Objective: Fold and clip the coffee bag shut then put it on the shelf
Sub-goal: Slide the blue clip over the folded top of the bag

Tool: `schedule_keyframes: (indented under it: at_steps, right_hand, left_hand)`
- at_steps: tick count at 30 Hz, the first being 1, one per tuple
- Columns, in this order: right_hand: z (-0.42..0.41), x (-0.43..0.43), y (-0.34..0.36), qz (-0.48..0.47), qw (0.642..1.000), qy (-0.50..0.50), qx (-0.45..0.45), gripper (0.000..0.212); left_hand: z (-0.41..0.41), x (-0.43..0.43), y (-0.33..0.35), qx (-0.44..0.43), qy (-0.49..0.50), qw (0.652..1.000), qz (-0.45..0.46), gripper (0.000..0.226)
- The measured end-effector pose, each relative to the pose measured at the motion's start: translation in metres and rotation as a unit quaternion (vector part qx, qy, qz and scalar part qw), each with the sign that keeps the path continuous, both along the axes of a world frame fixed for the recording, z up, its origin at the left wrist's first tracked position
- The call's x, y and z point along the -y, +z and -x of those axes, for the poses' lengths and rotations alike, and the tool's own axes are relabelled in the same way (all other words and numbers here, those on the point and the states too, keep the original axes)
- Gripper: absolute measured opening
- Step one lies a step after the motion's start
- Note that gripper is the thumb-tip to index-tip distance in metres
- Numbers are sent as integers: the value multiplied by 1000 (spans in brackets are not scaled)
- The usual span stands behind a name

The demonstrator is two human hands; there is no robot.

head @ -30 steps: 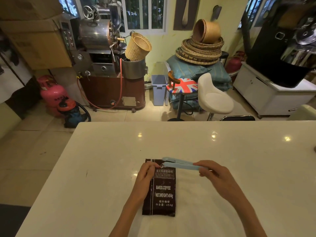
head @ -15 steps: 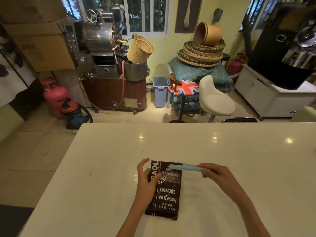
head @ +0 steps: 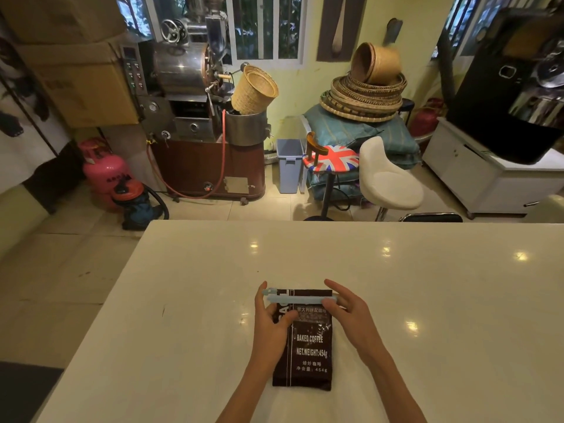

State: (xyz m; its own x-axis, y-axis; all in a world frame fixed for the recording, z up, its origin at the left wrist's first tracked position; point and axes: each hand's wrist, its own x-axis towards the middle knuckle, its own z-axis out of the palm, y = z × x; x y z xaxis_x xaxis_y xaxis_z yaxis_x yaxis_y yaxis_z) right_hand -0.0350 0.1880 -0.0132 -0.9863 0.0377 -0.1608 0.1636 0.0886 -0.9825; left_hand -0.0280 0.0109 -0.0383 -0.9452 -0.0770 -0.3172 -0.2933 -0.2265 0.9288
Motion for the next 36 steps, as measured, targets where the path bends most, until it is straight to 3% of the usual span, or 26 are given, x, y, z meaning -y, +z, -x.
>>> schedule_keyframes:
  at_steps: [6, 10, 21, 27, 36]
  right_hand:
    - [1, 29, -17, 52, 997, -49, -28, 36]
    - [8, 39, -17, 63, 995, -65, -31, 41]
    - [8, 37, -37, 98, 988, -124, -2, 35]
    - [14, 41, -46, 86, 985, -148, 8, 32]
    - [17, 36, -49, 140, 978, -148, 55, 30]
  left_hand:
    - [5, -4, -2, -27, -24, 998, 57, 45]
    - [11, -3, -4, -34, -31, 995, 86, 41]
    - [16, -7, -8, -9, 7, 1000, 22, 49]
    - [13, -7, -7, -10, -6, 998, -59, 28]
    - [22, -11, -13, -5, 53, 999, -5, 21]
